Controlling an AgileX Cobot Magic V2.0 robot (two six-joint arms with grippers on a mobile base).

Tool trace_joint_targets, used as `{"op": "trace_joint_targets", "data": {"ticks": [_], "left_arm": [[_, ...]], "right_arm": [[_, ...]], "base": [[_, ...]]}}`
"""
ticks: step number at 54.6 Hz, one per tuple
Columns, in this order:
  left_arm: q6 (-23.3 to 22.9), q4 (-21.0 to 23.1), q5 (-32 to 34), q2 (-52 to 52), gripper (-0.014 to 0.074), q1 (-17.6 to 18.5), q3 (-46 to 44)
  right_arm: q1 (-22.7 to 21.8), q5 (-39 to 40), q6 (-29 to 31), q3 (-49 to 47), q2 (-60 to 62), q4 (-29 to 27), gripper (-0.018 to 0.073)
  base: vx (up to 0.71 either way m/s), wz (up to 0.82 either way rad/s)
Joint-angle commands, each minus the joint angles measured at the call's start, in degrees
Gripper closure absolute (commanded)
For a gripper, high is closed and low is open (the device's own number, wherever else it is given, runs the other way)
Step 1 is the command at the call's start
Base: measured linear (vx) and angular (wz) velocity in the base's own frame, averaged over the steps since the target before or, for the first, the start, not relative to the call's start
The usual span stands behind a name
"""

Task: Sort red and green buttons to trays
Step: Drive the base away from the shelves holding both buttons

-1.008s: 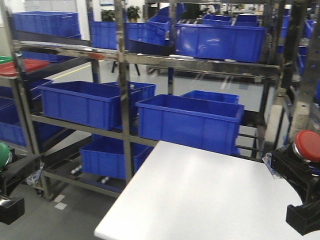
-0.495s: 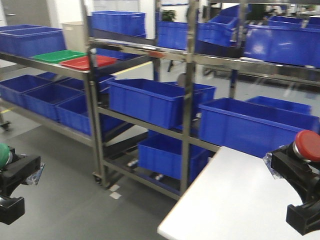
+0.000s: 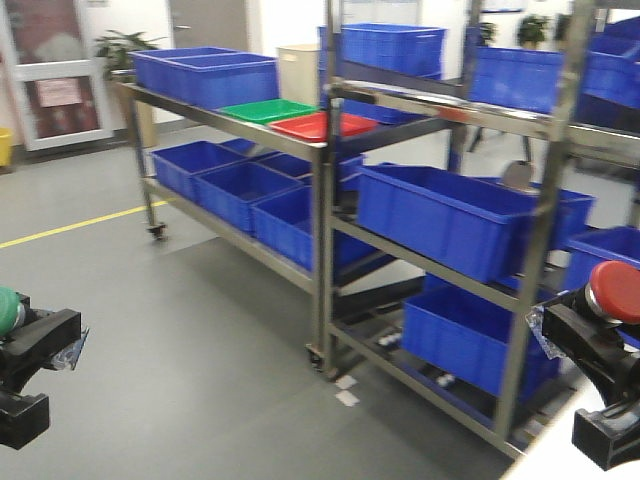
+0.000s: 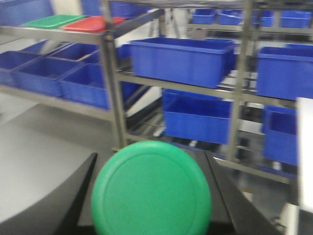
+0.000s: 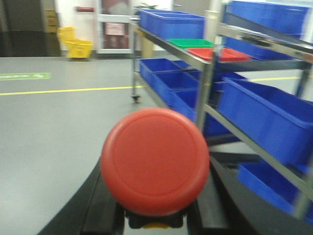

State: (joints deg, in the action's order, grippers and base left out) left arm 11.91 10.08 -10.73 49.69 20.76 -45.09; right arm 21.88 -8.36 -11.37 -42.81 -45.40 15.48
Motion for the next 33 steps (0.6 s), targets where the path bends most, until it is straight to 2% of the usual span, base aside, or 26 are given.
{"op": "trace_joint_targets", "data": {"ticks": [1,33], "left_arm": [[-0.28,0.40,4.82,-0.64,0.0599,-0.09,-1.80],[-0.28,0.40,4.87,-0.64,0.0599,-0.09,-1.80]], "right_arm": [[0.10,4.79,0.49,-2.17,0.31,0.59,0.0568],[0.10,4.78,0.49,-2.17,0.31,0.53,0.0568]], "base": [[0.15,0.57],[0.17,0.62]]}}
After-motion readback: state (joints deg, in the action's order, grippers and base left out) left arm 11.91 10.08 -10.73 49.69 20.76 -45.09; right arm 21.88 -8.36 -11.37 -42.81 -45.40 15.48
